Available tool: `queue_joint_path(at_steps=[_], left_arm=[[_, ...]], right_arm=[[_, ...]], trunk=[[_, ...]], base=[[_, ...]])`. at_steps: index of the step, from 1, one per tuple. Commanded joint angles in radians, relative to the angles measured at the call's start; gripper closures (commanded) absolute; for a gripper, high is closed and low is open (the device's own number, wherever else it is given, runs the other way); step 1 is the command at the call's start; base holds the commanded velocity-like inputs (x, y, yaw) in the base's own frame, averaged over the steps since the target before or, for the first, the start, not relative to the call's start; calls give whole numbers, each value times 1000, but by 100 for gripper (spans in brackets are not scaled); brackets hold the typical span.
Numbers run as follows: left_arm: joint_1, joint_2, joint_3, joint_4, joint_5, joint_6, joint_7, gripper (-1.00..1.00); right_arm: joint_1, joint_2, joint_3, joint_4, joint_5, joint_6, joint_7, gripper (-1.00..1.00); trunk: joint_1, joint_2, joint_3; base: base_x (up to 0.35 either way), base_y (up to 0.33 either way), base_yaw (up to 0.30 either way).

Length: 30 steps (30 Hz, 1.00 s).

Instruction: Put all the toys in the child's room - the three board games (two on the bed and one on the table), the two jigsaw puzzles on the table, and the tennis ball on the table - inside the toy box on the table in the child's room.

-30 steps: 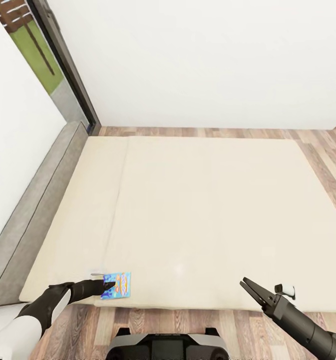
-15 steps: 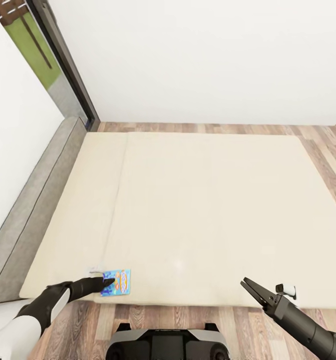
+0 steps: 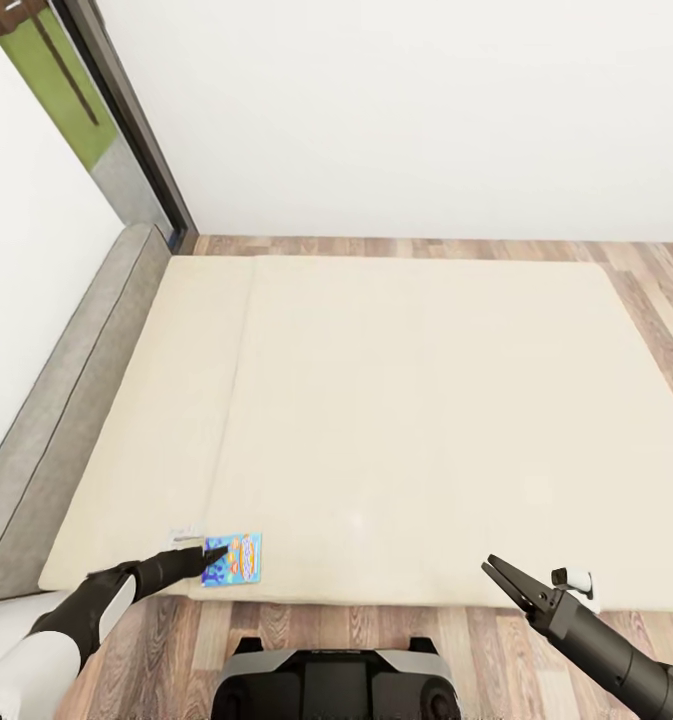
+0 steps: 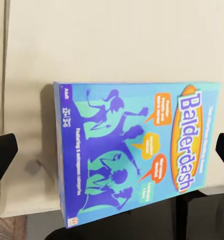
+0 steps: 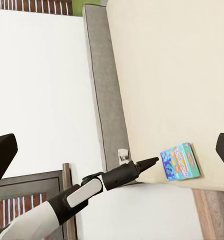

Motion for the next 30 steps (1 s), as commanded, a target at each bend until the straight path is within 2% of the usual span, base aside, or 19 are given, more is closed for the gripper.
queue_joint_path(at_steps=[1,22,30], left_arm=[[0,-1,4,0,8,9,-3,-100],[0,-4,3,0,6,3,2,-100],[0,-15,2,0,4,0,1,-100]], right_arm=[[0,0,-1,-1,-3,5,0,-100],[0,2,1,-1,-3,4,-1,-100],[0,6,0,-1,-2,4,-1,-100]], trunk=[[1,-2,-3],[1,-2,-37],[1,-2,-42]], base=[[0,0,0],[0,0,0],[0,0,0]])
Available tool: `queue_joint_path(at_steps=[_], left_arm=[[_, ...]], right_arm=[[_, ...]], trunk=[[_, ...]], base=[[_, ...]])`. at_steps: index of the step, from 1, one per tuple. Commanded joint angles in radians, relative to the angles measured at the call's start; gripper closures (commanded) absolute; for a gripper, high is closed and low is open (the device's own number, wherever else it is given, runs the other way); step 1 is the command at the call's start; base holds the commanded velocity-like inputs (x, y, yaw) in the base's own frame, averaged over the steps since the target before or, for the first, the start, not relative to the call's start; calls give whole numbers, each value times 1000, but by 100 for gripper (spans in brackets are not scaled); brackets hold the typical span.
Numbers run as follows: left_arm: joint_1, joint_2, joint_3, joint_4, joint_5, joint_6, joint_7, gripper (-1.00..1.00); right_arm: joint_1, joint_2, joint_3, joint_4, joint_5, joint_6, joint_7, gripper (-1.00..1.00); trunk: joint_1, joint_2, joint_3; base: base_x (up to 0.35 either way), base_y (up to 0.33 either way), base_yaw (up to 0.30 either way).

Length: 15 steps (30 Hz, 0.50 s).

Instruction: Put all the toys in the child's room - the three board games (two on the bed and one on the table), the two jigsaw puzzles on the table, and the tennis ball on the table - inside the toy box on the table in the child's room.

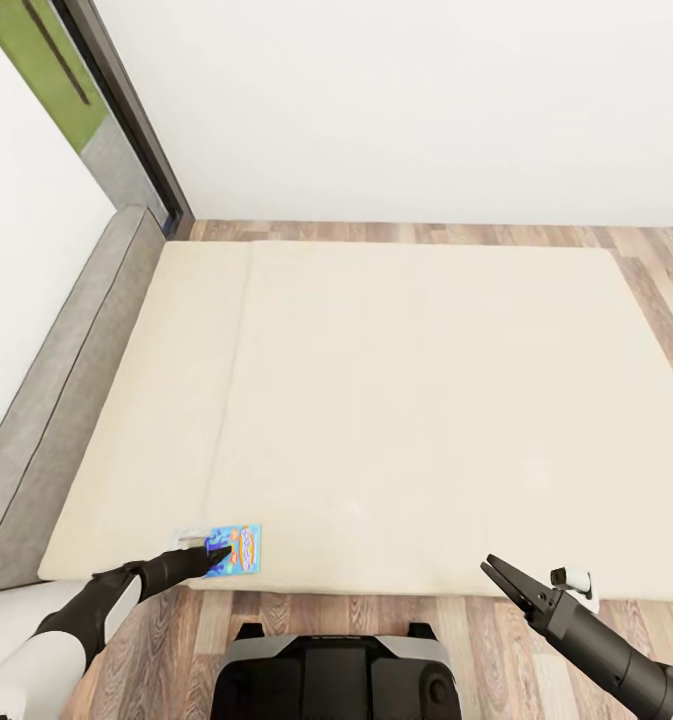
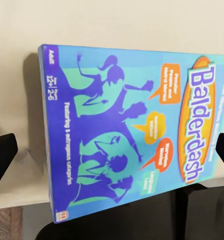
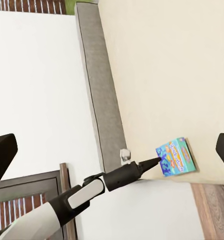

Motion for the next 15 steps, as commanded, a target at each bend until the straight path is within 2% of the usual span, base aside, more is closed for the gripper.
queue_joint_path(at_steps=[1,15], left_arm=[[0,-1,4,0,8,10,-4,-100],[0,-2,4,0,7,10,-6,-100]], right_arm=[[0,0,-1,-1,-3,5,0,-100],[0,0,-1,1,-3,4,-1,-100]], trunk=[[1,-1,-1],[1,-1,-1]], base=[[0,0,0],[0,0,0]])
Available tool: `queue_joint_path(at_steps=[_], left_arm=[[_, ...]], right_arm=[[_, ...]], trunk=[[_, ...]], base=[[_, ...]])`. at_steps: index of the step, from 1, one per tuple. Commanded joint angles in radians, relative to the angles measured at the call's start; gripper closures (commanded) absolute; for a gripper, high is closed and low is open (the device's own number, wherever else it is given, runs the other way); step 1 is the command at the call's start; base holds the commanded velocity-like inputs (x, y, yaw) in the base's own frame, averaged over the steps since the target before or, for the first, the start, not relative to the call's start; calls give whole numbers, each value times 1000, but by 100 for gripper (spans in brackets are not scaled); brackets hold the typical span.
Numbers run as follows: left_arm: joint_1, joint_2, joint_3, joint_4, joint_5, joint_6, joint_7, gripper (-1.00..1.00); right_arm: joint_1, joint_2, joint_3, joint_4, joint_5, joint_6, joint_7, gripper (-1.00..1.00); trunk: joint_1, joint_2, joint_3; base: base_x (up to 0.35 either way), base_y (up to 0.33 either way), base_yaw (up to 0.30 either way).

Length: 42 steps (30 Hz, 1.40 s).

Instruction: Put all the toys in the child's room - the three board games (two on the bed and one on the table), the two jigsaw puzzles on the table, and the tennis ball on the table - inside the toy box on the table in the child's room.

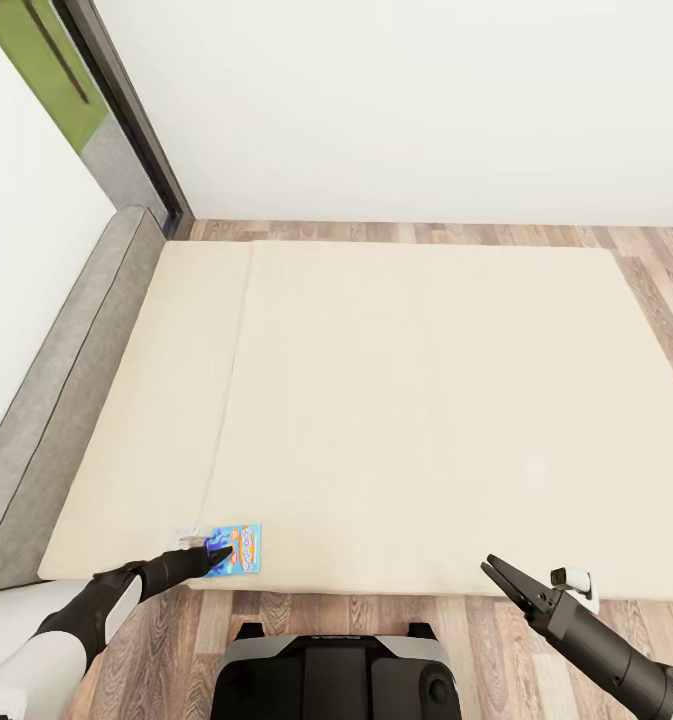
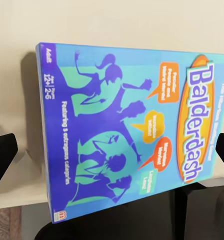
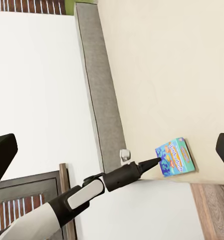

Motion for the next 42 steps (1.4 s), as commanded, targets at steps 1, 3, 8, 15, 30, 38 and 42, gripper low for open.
queue_joint_path(at_steps=[1,3,8,15,30,38,42], left_arm=[[0,0,4,0,8,10,-5,-100],[0,0,4,0,8,9,-5,-100],[0,0,4,0,8,1,-5,-100],[0,0,4,0,8,-2,-5,-100],[0,0,4,0,8,-2,-5,-100],[-1,0,5,0,8,-2,-6,-100],[0,0,5,0,9,-2,-7,-100]], right_arm=[[0,1,0,-1,-3,4,-1,-100],[0,2,0,-1,-3,4,-2,-100],[0,3,-1,-2,-3,2,-4,-100],[0,3,-2,-2,-3,2,-4,-100],[0,3,-2,-2,-3,2,-2,-100],[0,3,-1,-2,-3,2,-2,-100],[0,3,-1,-2,-3,2,-2,-100]], trunk=[[1,-1,-1],[1,-1,-1],[1,-1,-1],[1,-1,-5],[1,-1,-25],[1,-1,-26],[1,-1,-26]], base=[[0,0,0],[0,0,0],[0,0,0],[0,0,0],[0,0,0],[0,0,0],[0,0,0]])
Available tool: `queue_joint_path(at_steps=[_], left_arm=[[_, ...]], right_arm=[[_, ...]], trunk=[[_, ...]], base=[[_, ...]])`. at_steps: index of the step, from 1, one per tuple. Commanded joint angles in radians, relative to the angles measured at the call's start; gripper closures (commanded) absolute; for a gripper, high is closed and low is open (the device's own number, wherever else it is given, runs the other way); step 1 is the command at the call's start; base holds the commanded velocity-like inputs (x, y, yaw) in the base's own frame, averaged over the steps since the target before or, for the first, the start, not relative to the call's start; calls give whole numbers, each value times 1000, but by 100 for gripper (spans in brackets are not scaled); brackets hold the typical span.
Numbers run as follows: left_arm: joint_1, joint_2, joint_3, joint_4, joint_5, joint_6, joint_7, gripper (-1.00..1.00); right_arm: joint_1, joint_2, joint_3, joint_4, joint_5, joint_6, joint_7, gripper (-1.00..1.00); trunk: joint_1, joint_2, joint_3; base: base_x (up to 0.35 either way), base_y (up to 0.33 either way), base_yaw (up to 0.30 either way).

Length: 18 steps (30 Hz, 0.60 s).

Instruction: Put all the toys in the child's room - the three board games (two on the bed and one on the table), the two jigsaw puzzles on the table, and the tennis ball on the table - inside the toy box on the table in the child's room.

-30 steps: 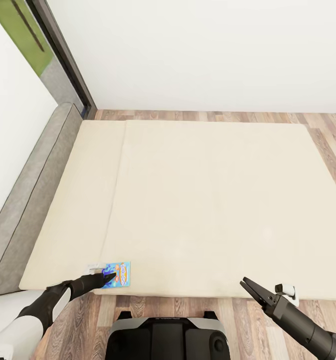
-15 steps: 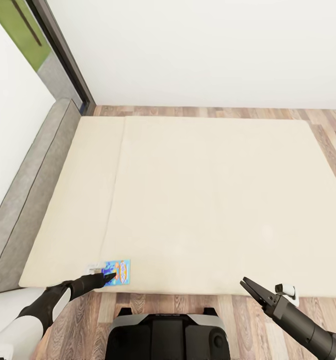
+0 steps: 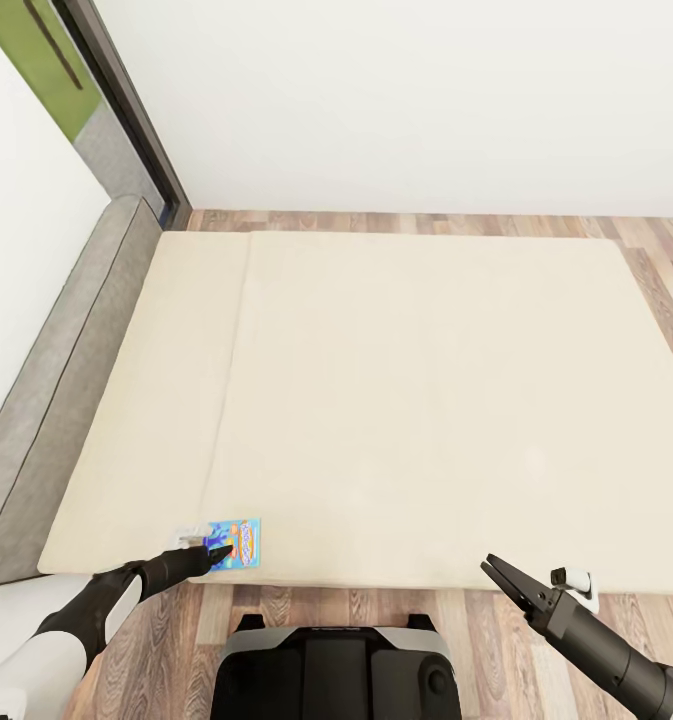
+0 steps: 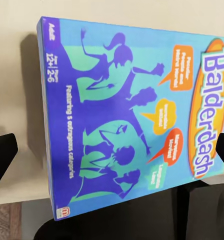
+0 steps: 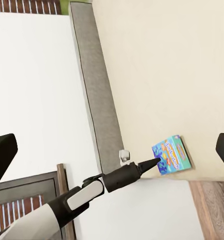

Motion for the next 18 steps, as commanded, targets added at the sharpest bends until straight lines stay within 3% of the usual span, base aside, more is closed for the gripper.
queue_joint_path(at_steps=[1,18], left_arm=[[0,0,4,0,8,10,-4,-100],[0,0,4,0,9,10,-6,-100]], right_arm=[[0,0,0,-1,-3,5,0,-100],[0,0,0,-1,-3,5,0,-100]], trunk=[[1,-1,-1],[1,-1,-1]], base=[[0,0,0],[0,0,0]])
